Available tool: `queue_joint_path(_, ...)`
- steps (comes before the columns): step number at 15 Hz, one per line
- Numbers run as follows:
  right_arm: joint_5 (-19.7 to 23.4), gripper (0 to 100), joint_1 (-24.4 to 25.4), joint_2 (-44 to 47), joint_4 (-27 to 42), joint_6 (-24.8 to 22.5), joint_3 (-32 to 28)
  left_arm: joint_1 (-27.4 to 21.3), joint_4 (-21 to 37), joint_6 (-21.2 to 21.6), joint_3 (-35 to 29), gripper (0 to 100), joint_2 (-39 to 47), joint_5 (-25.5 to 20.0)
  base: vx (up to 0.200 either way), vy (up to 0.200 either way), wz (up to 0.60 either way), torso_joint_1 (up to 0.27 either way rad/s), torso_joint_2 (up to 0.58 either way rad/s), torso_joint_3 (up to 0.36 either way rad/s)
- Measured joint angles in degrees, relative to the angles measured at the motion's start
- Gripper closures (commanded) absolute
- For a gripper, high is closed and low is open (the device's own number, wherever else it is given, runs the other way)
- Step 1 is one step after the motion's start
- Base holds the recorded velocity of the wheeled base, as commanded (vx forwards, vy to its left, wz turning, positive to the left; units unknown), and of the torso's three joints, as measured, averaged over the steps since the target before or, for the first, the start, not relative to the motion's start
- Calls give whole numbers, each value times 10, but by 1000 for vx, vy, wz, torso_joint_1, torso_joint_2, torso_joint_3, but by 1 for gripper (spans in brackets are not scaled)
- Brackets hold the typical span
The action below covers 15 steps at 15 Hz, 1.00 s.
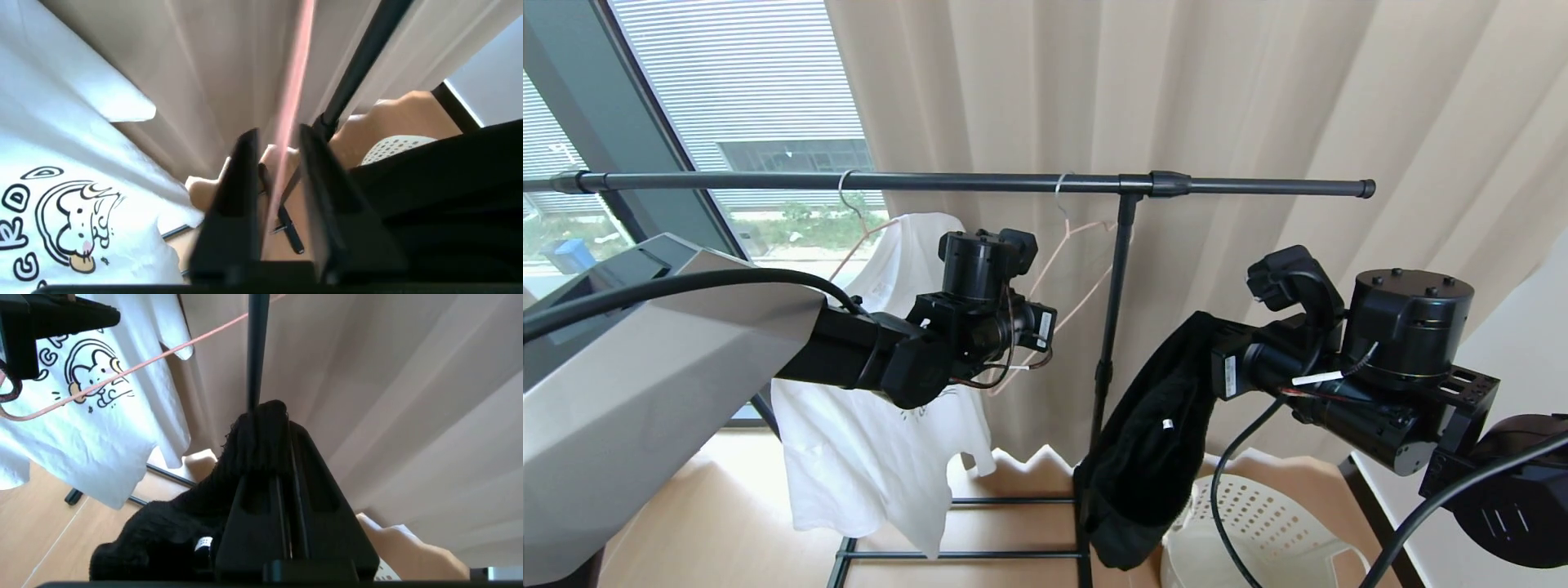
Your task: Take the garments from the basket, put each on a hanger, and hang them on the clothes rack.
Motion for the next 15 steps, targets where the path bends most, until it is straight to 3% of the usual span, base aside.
queue_joint_path(10,0,100,0,1,0,0,3,-3,-29,1,49,100,-44,4,0,0,0,0,0,0)
queue_joint_path(15,0,100,0,1,0,0,3,-7,-72,1,69,100,-60,5,0,0,0,0,0,0)
